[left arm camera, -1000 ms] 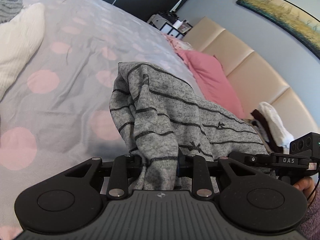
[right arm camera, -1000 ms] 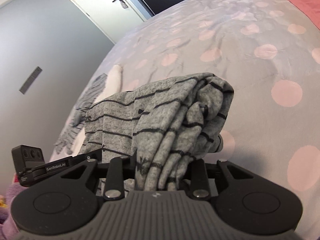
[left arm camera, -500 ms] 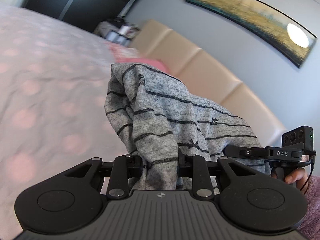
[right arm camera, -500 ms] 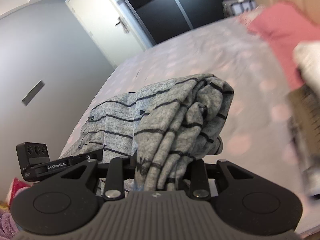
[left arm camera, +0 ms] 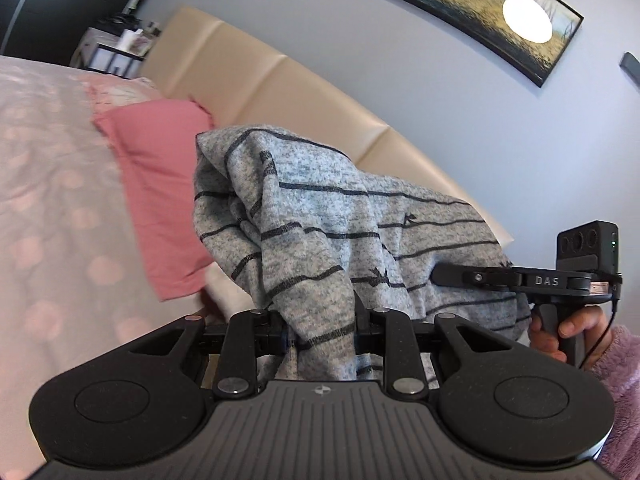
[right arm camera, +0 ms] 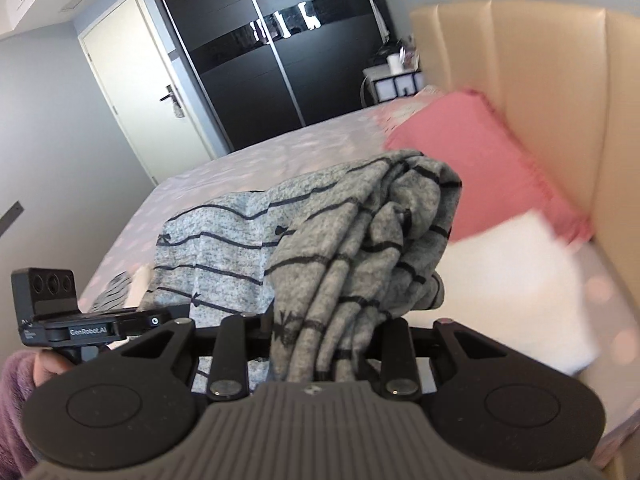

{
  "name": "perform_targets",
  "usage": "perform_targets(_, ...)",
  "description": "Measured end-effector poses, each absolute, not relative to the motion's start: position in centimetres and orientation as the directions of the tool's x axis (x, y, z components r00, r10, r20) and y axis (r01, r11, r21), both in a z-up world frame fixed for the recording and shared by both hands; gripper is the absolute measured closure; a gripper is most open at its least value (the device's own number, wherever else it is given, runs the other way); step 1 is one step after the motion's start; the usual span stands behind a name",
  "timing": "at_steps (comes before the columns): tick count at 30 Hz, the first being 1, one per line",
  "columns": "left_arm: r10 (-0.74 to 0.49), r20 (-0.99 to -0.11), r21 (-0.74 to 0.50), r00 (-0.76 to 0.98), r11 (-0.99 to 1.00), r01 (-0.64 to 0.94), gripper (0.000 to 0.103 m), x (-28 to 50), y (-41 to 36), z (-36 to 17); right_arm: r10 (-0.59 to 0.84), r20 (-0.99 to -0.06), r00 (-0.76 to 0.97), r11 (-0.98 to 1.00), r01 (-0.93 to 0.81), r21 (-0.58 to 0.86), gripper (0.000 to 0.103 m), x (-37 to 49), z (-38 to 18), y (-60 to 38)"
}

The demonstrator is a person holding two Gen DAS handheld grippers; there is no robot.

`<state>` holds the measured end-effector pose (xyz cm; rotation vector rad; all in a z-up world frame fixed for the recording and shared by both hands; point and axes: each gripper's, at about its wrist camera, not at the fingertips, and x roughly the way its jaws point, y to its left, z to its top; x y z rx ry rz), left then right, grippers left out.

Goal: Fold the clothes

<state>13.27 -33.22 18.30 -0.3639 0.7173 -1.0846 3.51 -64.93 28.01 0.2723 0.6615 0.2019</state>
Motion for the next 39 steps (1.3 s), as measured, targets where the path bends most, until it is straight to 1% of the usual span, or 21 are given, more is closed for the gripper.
perform_targets(5, -0.900, -0.362, -0.579, 0.243, 0.422, 0.698, 0.080, 15.1, -38.7, 17.9, 0.211, -0.601, 0.771, 0.968, -0.081, 0.236, 0.071, 6.2, 29.8, -70.6)
perform_targets(11, -0.881, -0.422, -0.566, 0.216, 0.442, 0.696, 0.080, 16.7, -43.3, 13.8, 0.164, -0.638, 0.753, 0.980, -0.051, 0.191, 0.071, 10.8, 27.1, -75.6)
perform_targets(14, -0.858, -0.466, -0.567, 0.214, 0.476, 0.673, 0.081, 18.1, -44.5, 11.2, 0.149, -0.655, 0.741, 0.981, -0.029, 0.190, 0.070, 13.2, 24.2, -77.1)
perform_targets(16, -0.851, -0.482, -0.576, 0.207, 0.486, 0.658, 0.081, 18.8, -44.7, 9.8, 0.114, -0.647, 0.754, 0.983, 0.011, 0.186, 0.067, 13.9, 23.1, -77.8)
perform_targets(19, -0.841, -0.496, -0.554, 0.216, 0.498, 0.667, 0.080, 19.3, -44.7, 8.6, 0.039, -0.611, 0.790, 0.979, 0.091, 0.181, 0.057, 14.2, 22.1, -78.7)
perform_targets(21, -0.840, -0.497, -0.553, 0.217, 0.500, 0.666, 0.080, 19.6, -44.7, 8.1, -0.012, -0.587, 0.810, 0.973, 0.144, 0.179, 0.045, 14.4, 21.5, -79.4)
perform_targets(23, -0.836, -0.500, -0.556, 0.226, 0.510, 0.656, 0.080, 19.8, -44.7, 8.3, -0.063, -0.561, 0.825, 0.964, 0.196, 0.180, 0.039, 14.6, 20.9, -80.0)
perform_targets(25, -0.829, -0.503, -0.547, 0.245, 0.525, 0.652, 0.078, 19.8, -44.6, 8.6, -0.115, -0.530, 0.840, 0.952, 0.245, 0.182, 0.038, 14.7, 20.5, -80.6)
perform_targets(27, -0.817, -0.506, -0.525, 0.276, 0.545, 0.654, 0.074, 19.6, -44.4, 9.0, -0.149, -0.470, 0.870, 0.951, 0.256, 0.173, 0.039, 13.4, 21.2, -80.2)
perform_targets(28, -0.812, -0.502, -0.510, 0.298, 0.557, 0.655, 0.070, 19.2, -44.1, 9.3, -0.162, -0.443, 0.882, 0.952, 0.258, 0.164, 0.040, 12.7, 21.5, -79.9)
perform_targets(29, -0.806, -0.498, -0.496, 0.321, 0.568, 0.657, 0.060, 18.8, -43.8, 9.6, -0.171, -0.424, 0.889, 0.955, 0.256, 0.152, 0.043, 12.0, 21.6, -79.5)
perform_targets(30, -0.799, -0.487, -0.476, 0.353, 0.581, 0.660, 0.055, 18.3, -43.3, 10.1, -0.179, -0.405, 0.897, 0.957, 0.255, 0.140, 0.052, 11.4, 21.7, -79.0)
perform_targets(32, -0.777, -0.462, -0.428, 0.427, 0.617, 0.660, 0.053, 17.1, -42.4, 11.0, -0.188, -0.369, 0.910, 0.965, 0.241, 0.102, 0.061, 10.9, 21.4, -77.4)
perform_targets(34, -0.744, -0.421, -0.371, 0.518, 0.663, 0.651, 0.053, 16.1, -41.4, 11.9, -0.175, -0.345, 0.922, 0.975, 0.212, 0.071, 0.061, 10.7, 20.7, -75.5)
perform_targets(36, -0.743, -0.356, -0.318, 0.567, 0.667, 0.674, 0.053, 15.1, -41.0, 13.1, -0.149, -0.349, 0.925, 0.982, 0.181, 0.060, 0.062, 10.6, 19.9, -74.2)
perform_targets(39, -0.769, -0.356, -0.285, 0.532, 0.631, 0.722, 0.053, 14.8, -42.0, 14.1, -0.230, -0.358, 0.905, 0.969, 0.249, 0.006, 0.061, 11.4, 18.5, -73.0)
